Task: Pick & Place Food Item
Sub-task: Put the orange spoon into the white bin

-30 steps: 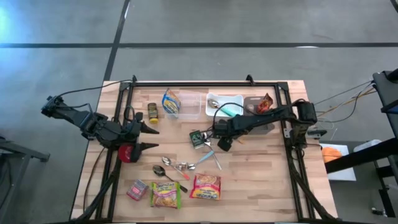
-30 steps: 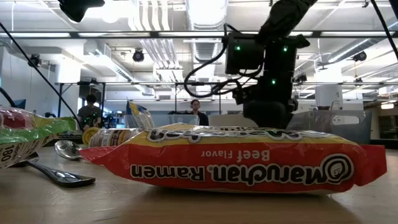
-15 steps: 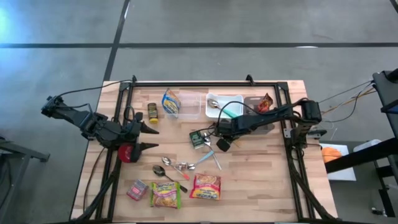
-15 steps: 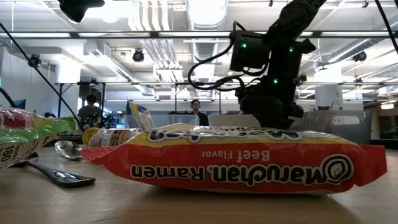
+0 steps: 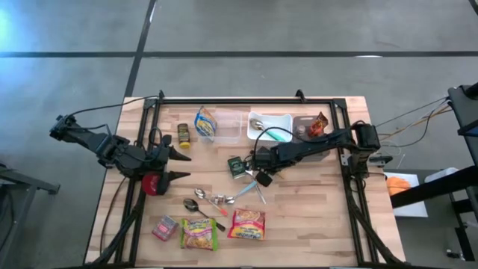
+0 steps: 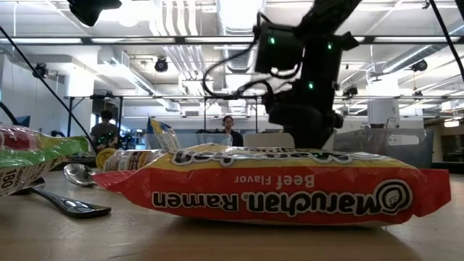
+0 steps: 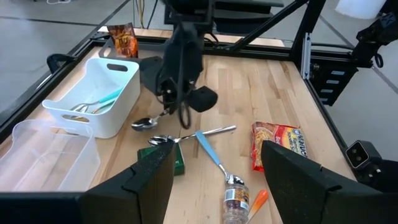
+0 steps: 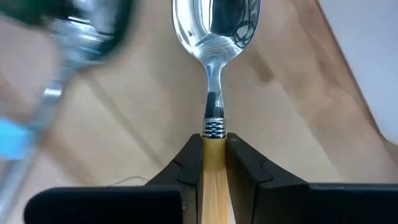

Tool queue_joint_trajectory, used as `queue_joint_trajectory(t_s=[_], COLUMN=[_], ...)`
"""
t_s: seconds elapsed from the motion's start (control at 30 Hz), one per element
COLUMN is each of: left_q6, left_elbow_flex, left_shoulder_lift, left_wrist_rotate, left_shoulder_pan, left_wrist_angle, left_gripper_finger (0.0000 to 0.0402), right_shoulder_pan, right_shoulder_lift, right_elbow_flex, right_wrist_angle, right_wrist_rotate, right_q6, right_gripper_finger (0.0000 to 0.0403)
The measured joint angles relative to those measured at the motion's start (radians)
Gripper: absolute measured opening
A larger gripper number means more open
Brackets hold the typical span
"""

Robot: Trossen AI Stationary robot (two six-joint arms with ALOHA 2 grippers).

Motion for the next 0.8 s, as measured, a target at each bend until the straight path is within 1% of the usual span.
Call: queue_joint_trajectory(t_s=[0.1, 0.2, 0.33, 0.5, 0.6, 0.67, 0.8], left_q6=[0.0, 0.0, 0.0, -0.012, -0.06, -0.061, -0.055], left_elbow_flex=[0.0, 0.0, 0.0, 0.0, 0.0, 0.0, 0.0], left_shoulder_lift=[0.0, 0.0, 0.0, 0.0, 0.0, 0.0, 0.0], left_wrist_rotate=[0.0, 0.0, -0.002, -0.04, -0.047, -0.049, -0.049], left_shoulder_pan=[0.0, 0.0, 0.0, 0.0, 0.0, 0.0, 0.0], left_wrist_angle=[-0.005, -0.005, -0.003, 0.013, 0.015, 0.012, 0.011], left_gripper_finger=[0.0243, 0.0243, 0.0243, 0.0243, 0.0243, 0.0243, 0.0243], right_shoulder_pan=[0.015, 0.032, 0.055, 0.067, 0.067, 0.059, 0.016], right_shoulder_lift=[0.0, -0.001, -0.001, -0.007, -0.017, -0.031, -0.088], right_elbow_flex=[0.031, 0.072, 0.148, 0.267, 0.33, 0.36, 0.378], right_wrist_angle=[-0.006, -0.025, -0.133, -0.294, -0.356, -0.372, -0.371], right_wrist_rotate=[0.005, 0.044, 0.124, 0.215, 0.253, 0.267, 0.267], right_q6=[-0.028, -0.04, -0.041, -0.059, -0.098, -0.141, -0.244], right_gripper_finger=[0.0034, 0.0034, 0.0034, 0.0034, 0.0034, 0.0034, 0.0034])
